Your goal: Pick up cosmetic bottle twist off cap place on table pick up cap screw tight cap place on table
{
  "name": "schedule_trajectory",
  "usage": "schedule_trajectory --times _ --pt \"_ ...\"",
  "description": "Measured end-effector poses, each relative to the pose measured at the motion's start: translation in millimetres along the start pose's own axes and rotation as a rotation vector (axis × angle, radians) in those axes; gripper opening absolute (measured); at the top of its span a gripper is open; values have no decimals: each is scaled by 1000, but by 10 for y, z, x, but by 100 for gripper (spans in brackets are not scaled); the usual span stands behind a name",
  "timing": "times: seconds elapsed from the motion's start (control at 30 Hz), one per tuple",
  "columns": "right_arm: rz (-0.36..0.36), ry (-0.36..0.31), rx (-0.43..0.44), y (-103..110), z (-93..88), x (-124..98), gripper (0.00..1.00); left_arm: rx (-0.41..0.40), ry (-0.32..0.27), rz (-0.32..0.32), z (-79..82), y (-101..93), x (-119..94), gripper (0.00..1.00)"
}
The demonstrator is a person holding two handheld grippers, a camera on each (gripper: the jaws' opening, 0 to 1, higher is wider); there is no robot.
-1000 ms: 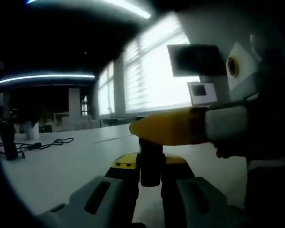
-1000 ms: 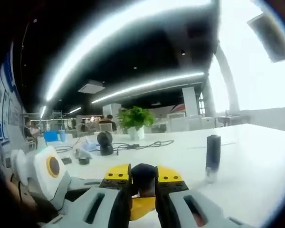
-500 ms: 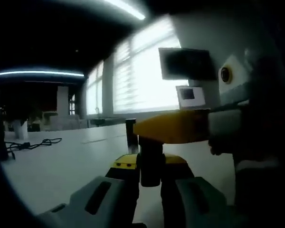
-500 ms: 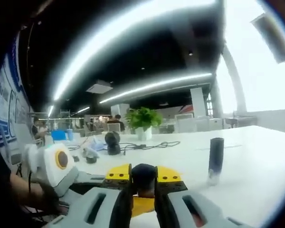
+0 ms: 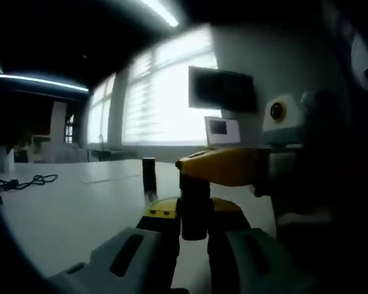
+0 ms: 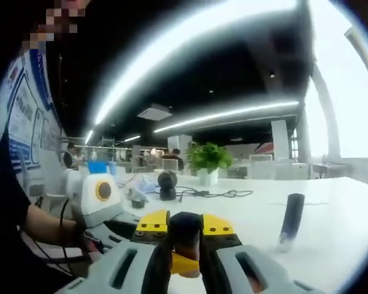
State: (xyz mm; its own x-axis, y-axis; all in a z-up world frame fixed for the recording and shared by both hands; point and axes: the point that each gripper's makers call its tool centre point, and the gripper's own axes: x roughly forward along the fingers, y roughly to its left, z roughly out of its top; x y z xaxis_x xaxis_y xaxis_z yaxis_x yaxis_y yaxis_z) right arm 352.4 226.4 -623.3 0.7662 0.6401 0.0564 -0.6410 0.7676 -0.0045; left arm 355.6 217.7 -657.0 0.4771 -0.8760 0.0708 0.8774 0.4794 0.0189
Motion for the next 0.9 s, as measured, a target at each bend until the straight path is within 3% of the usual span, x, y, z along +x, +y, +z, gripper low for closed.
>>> schedule_trajectory --times 0.37,0.53,0.9 --pt "175 3 10 157 140 -115 10 -50 -4 -140 124 -189 -63 6" --pt "283 -1 37 267 186 -196 10 -93 -8 -231 173 -323 -123 6" --pt "439 -10 101 462 275 -350 10 -144 -22 -364 265 -575 -216 6"
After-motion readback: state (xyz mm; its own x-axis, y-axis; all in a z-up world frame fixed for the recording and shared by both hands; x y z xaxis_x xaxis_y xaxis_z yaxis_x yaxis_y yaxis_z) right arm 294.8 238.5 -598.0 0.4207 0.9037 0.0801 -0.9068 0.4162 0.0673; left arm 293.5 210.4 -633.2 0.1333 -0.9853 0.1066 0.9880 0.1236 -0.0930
